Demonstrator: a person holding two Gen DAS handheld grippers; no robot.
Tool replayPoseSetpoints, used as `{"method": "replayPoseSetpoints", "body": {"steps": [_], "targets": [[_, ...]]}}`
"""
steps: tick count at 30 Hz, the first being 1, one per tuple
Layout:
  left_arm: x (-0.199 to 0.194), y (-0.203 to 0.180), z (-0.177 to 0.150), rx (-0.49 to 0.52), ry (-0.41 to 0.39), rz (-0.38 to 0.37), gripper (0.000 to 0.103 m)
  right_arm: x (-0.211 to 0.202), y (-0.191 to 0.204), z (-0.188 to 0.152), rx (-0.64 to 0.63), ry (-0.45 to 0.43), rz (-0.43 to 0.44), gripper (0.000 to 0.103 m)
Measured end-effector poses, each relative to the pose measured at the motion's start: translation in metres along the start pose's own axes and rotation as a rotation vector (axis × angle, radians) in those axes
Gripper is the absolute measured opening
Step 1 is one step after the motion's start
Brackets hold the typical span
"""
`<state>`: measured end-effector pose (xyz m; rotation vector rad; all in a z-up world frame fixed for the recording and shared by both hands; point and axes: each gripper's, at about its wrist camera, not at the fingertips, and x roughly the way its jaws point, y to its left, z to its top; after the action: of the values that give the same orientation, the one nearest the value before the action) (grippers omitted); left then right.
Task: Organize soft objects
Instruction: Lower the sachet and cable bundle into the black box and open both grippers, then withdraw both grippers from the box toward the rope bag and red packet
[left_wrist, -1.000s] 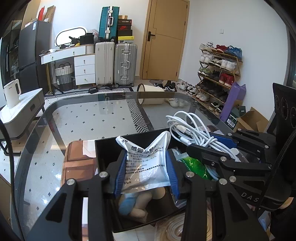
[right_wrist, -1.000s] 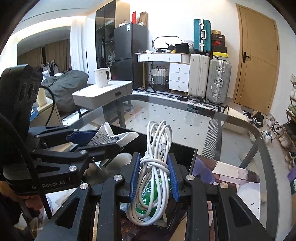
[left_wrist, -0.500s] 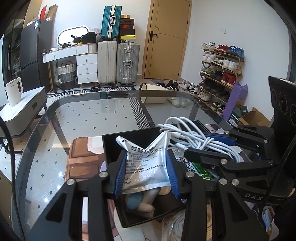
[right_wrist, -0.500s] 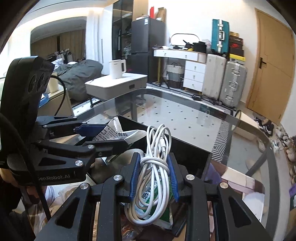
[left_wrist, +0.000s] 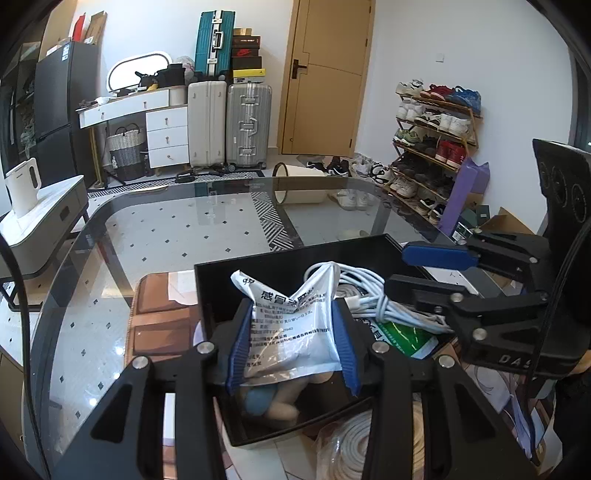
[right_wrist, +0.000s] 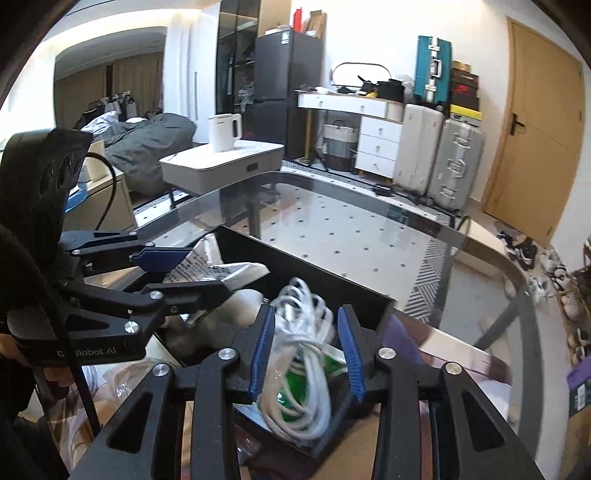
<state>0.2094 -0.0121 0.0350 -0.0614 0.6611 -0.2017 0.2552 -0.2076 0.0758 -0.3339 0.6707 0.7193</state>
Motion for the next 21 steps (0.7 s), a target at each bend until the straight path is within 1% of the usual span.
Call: {"method": "replayPoseSetpoints", "body": {"steps": [5,6,7,8,9,10,12,13,14,16,17,18,19,21], "targets": [[0.002,-0.003,0.0,0.013,0.007,0.004,0.046,-0.02,-0.002,-0.011,0.032,-0.019,-0.019,0.06],[0.001,-0.003,0.0,0.015,0.007,-0.001,0.048,-0.022,-0.001,-0.012,0.036,-0.02,-0.022,0.064],[0.0,-0.004,0.0,0.016,0.009,-0.003,0.051,-0.026,-0.001,-0.015,0.044,-0.024,-0.027,0.071],[-0.001,-0.005,0.0,0.016,0.012,-0.003,0.052,-0.029,-0.002,-0.016,0.053,-0.028,-0.028,0.078],[-0.004,-0.005,0.0,0.018,0.015,-0.006,0.055,-0.033,-0.002,-0.018,0.064,-0.031,-0.025,0.081],[-0.006,-0.005,0.0,0.019,0.013,-0.009,0.06,-0.036,-0.002,-0.02,0.076,-0.034,-0.023,0.085],[-0.012,-0.005,0.0,0.023,0.005,-0.012,0.062,-0.043,-0.002,-0.024,0.1,-0.035,-0.03,0.086],[-0.016,-0.006,0.0,0.027,0.002,-0.011,0.062,-0.047,-0.002,-0.026,0.114,-0.034,-0.035,0.088],[-0.018,-0.006,0.0,0.029,0.002,-0.011,0.067,-0.051,-0.002,-0.028,0.125,-0.036,-0.039,0.093],[-0.027,-0.005,-0.001,0.027,-0.014,0.001,0.095,-0.06,0.0,-0.033,0.158,-0.05,-0.046,0.1],[-0.032,-0.003,-0.001,0.022,-0.033,0.009,0.1,-0.063,0.001,-0.036,0.172,-0.057,-0.047,0.102],[-0.038,-0.001,-0.002,0.014,-0.057,0.011,0.103,-0.066,0.001,-0.038,0.19,-0.062,-0.045,0.102],[-0.044,0.0,-0.004,0.004,-0.069,0.006,0.103,-0.069,0.001,-0.041,0.21,-0.063,-0.042,0.102],[-0.05,0.004,-0.008,-0.016,-0.056,-0.005,0.103,-0.074,0.0,-0.044,0.251,-0.061,-0.035,0.102]]}}
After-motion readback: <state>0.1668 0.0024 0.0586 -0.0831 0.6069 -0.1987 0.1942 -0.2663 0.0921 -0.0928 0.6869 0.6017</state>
